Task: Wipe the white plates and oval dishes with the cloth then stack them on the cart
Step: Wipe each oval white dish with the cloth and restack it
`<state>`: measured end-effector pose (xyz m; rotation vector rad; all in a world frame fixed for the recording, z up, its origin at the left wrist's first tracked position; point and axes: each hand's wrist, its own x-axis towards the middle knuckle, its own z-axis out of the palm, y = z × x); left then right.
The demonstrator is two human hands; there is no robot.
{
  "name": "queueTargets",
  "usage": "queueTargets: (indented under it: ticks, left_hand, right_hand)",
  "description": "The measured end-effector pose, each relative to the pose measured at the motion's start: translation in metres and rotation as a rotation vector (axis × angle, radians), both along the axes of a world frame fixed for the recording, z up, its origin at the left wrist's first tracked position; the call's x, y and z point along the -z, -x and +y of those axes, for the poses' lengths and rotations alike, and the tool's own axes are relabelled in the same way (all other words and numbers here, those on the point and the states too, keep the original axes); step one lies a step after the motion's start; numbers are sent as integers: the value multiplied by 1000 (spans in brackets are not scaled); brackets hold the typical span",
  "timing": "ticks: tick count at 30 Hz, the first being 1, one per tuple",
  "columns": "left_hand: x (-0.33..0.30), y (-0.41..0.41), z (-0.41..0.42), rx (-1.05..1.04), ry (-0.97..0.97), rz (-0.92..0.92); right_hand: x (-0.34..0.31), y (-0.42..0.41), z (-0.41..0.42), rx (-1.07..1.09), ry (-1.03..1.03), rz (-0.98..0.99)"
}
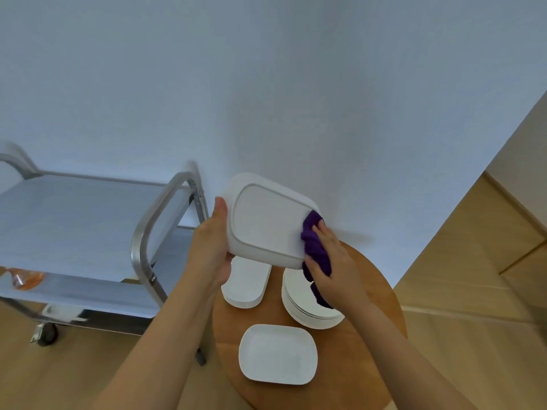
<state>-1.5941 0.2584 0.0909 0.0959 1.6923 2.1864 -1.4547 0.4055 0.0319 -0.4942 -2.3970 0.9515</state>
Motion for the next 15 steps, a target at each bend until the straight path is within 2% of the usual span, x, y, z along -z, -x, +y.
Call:
queueTargets:
  ticks: [2,4,6,9,11,15]
  left_hand:
    - [7,0,1,7,20,-46]
    - [15,-3,2,11,83,-64]
    - [25,-10,3,32,158,-6]
    - [37,-33,11,95,289,220]
    - [46,-53,19,159,402,393]
    - [61,-61,17,269,734,825]
  right_hand:
    - [2,2,3,102,161,-17]
    - [0,3,4,283,462,29]
    - [-3,4,4,398,667,32]
    - [-5,12,-9,358,874,38]
    - [-5,19,-26,292,936,-2]
    - [-4,18,-42,220,1237,-62]
